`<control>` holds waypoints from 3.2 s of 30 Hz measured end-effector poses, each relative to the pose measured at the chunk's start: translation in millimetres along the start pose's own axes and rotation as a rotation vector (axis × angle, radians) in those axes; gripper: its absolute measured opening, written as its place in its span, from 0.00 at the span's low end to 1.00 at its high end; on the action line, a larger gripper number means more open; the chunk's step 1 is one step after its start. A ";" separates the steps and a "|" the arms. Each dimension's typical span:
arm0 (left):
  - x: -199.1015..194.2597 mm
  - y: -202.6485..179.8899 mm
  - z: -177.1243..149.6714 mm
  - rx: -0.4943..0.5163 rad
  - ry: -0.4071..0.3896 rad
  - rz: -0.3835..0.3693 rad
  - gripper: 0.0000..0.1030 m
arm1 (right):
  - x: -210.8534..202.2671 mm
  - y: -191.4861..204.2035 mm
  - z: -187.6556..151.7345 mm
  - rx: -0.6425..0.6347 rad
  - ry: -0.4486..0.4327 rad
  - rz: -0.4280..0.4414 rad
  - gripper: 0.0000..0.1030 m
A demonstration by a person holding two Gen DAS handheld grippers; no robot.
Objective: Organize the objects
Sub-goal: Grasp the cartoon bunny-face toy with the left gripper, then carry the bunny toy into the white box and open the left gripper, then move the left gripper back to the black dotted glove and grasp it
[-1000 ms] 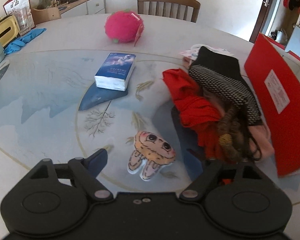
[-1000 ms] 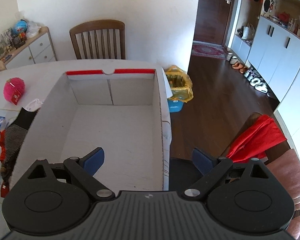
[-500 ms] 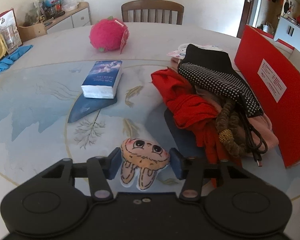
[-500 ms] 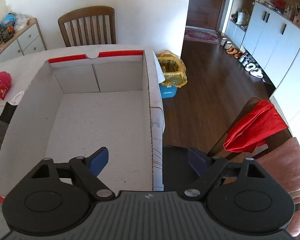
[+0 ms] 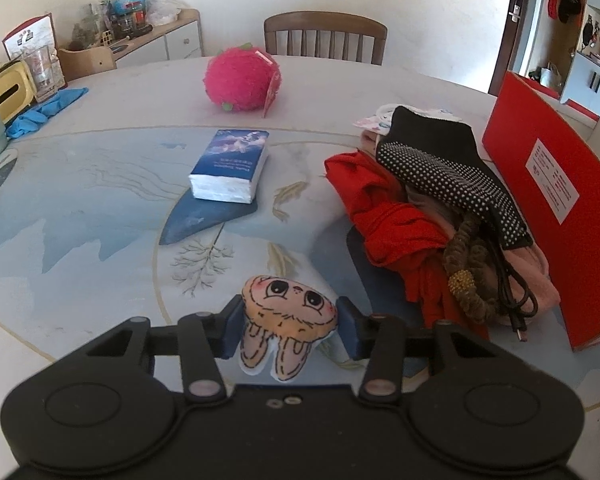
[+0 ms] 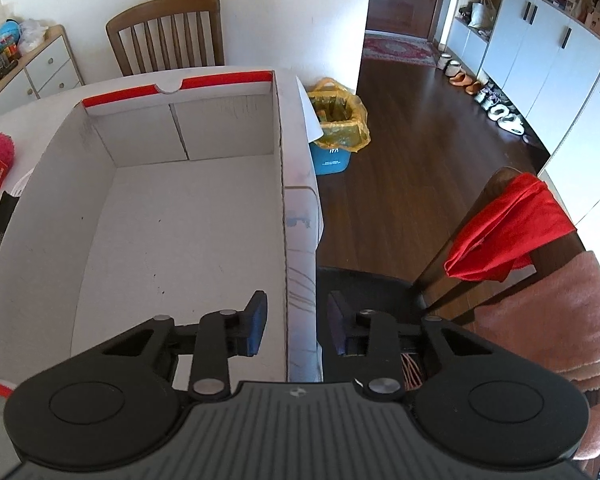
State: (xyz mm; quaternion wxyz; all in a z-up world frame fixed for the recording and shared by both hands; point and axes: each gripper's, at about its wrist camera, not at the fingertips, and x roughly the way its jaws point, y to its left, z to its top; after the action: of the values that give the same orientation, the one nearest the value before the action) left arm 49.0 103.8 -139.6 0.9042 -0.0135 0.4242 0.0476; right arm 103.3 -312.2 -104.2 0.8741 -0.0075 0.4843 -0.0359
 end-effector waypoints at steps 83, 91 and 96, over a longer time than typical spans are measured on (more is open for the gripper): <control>41.8 -297.8 109.5 0.370 0.295 -0.279 0.66 | -14.5 -19.1 -4.1 -0.086 -0.037 0.154 0.03; 14.7 -288.8 120.0 0.337 0.224 -0.281 0.63 | -14.3 -21.4 -3.7 -0.087 -0.037 0.161 0.02; -9.5 -274.7 118.5 0.309 0.169 -0.272 0.63 | -16.2 -23.2 -3.6 -0.087 -0.032 0.162 0.02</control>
State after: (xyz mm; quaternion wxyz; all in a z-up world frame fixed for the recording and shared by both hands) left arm 160.5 -162.6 -60.9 0.8548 0.0641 0.4952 -0.1415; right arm 90.4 -334.1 -91.3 0.8805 -0.0066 0.4706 0.0562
